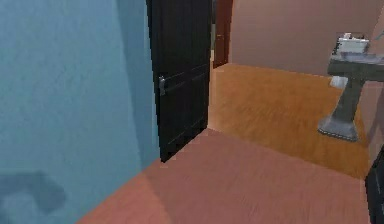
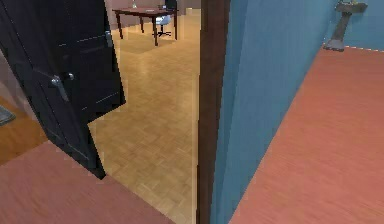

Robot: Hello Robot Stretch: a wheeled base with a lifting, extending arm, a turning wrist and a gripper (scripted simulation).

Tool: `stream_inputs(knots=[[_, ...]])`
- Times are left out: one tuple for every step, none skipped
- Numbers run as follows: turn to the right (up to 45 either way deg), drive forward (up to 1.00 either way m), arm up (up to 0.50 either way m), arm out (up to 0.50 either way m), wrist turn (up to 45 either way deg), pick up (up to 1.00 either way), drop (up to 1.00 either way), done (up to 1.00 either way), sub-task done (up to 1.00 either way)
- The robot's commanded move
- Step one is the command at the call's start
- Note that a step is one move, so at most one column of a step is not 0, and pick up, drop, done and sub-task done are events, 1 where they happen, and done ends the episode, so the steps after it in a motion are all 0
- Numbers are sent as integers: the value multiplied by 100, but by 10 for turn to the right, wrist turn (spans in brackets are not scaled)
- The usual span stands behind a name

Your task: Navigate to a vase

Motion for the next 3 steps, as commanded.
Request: stream_inputs(knots=[[60, 0, 0, 0, 0, 0, 0, 0, 0], [30, 0, 0, 0, 0, 0, 0, 0, 0], [-30, 0, 0, 0, 0, 0, 0, 0, 0]])
